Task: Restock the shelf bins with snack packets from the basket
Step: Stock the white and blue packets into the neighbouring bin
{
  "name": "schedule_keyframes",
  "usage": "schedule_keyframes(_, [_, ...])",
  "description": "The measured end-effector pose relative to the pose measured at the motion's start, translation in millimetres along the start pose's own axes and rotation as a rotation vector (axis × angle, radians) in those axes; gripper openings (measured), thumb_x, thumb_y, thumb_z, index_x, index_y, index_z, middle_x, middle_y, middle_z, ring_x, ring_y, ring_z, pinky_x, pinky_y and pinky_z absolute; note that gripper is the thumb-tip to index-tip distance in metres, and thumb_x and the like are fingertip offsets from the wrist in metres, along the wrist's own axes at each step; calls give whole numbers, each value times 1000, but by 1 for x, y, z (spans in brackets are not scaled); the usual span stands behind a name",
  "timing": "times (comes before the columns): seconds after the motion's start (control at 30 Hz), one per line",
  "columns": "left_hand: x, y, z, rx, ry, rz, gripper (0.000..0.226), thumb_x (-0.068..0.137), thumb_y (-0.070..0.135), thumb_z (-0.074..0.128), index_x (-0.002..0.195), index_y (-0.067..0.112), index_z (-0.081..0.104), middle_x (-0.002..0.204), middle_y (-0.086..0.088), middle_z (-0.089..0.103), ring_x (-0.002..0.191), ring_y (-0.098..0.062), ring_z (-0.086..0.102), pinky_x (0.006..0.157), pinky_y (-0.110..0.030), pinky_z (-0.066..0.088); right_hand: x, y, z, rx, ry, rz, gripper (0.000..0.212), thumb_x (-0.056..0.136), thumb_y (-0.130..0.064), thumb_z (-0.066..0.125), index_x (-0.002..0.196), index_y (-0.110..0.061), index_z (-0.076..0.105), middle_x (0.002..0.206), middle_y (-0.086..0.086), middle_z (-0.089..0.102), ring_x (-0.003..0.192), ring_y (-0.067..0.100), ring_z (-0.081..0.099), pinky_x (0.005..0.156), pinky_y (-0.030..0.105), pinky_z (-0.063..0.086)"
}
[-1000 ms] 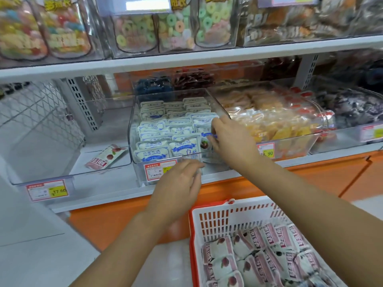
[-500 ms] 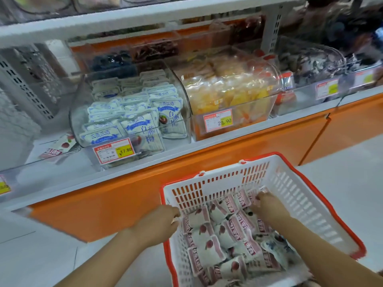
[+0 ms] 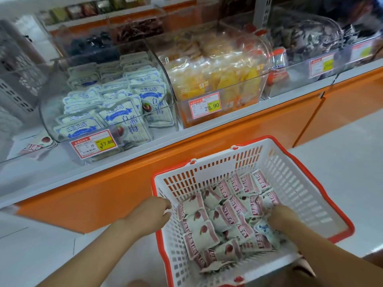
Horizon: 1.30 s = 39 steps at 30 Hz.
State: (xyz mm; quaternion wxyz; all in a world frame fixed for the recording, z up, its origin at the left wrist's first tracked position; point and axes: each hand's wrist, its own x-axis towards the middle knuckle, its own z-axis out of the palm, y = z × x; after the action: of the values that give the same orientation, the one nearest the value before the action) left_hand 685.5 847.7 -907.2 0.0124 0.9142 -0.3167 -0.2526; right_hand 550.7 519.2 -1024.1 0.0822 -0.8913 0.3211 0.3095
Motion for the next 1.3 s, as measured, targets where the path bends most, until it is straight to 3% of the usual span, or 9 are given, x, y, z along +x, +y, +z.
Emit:
schedule_keyframes(0.27, [1,7,-3,-397,-21,-45,24,95,32,53,107,20,70,109,1,68,92,-11,61,84,-24,48,-36,-53,-79,186,246,-115,25,94,-11,46,69,-10,49,77,5,59,78,24,63,62,27,45])
schedule_keyframes(0.37, [-2,21,-20,-830,-58,-80,26,95,38,53,99,17,68,95,0,70,85,-13,66,77,-24,52,-74,-86,-120,243,417,-408,24,97,-14,44,110,-11,64,100,10,69,74,17,62,65,24,47])
schedule_keyframes(0.47, [-9,37,-50,-1395,-83,-112,45,88,47,54,111,9,64,101,-9,73,94,-20,70,84,-28,55,-122,-115,-141,280,587,-796,41,97,-17,51,137,-26,51,104,2,72,59,2,53,54,15,41])
schedule_keyframes(0.57, [-21,43,-80,-1705,-24,-40,49,80,48,54,102,7,69,96,-15,73,88,-25,71,77,-31,56,-150,-131,-142,312,888,-1094,51,72,-9,64,121,-19,66,108,0,72,84,16,71,67,25,56])
schedule_keyframes(0.67, [-34,39,-101,-1795,115,3,33,85,30,58,101,3,66,89,-14,72,77,-23,69,74,-33,57,-154,-138,-144,358,945,-1239,56,65,-9,71,121,-14,66,124,0,64,108,14,64,92,22,48])
schedule_keyframes(0.83, [-49,28,-131,-1664,260,114,12,93,14,54,89,5,59,79,-6,66,65,-12,66,59,-23,56,-169,-145,-181,514,877,-1292,48,79,-50,63,113,-17,71,125,-9,61,118,5,55,101,16,39])
schedule_keyframes(1.03, [-60,20,-168,-1260,352,222,26,89,20,62,111,8,63,107,-5,71,98,-13,67,89,-28,54,-190,-163,-267,344,573,-1082,83,65,-42,83,137,-38,41,130,-17,46,114,-5,42,96,14,36])
schedule_keyframes(1.17, [-55,17,-181,-1174,616,172,31,79,26,74,106,13,63,93,3,69,70,1,64,55,-18,48,-198,-182,-314,210,477,-1012,35,61,-43,85,81,-28,61,75,-4,59,60,1,44,55,17,34])
schedule_keyframes(1.3, [-40,7,-176,-618,893,64,32,94,31,57,124,19,57,115,13,61,106,-5,57,88,-21,47,-198,-195,-345,317,632,-912,24,68,-33,84,68,-20,63,62,-9,61,54,6,49,49,22,34])
